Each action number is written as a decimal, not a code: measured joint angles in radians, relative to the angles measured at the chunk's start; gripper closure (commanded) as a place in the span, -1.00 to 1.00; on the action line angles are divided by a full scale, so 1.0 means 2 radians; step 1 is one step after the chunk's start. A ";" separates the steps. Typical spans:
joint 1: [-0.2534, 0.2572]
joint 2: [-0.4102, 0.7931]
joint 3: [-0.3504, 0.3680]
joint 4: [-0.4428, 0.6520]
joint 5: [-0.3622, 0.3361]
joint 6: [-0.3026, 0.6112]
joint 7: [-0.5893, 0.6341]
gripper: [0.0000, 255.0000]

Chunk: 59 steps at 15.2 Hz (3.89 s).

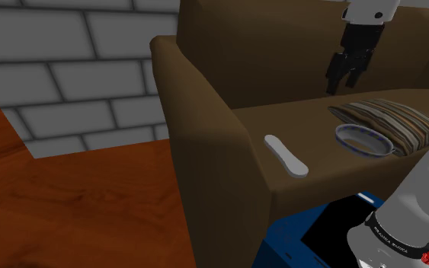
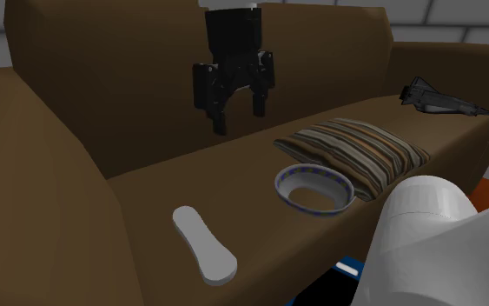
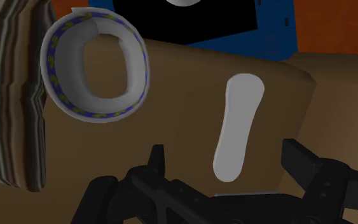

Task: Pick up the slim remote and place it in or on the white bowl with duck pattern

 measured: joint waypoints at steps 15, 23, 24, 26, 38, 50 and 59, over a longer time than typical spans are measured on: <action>0.005 0.071 0.041 -0.162 0.036 0.254 0.082 -1.00; 0.006 0.157 0.059 -0.203 0.045 0.389 0.110 -1.00; 0.006 0.160 0.059 -0.207 0.045 0.397 0.110 -1.00; 0.006 0.174 0.061 -0.211 0.045 0.416 0.111 -1.00; 0.005 0.182 0.061 -0.218 0.045 0.431 0.111 1.00; 0.006 0.154 0.059 -0.201 0.045 0.386 0.111 1.00; 0.007 0.116 0.055 -0.164 0.044 0.310 0.109 1.00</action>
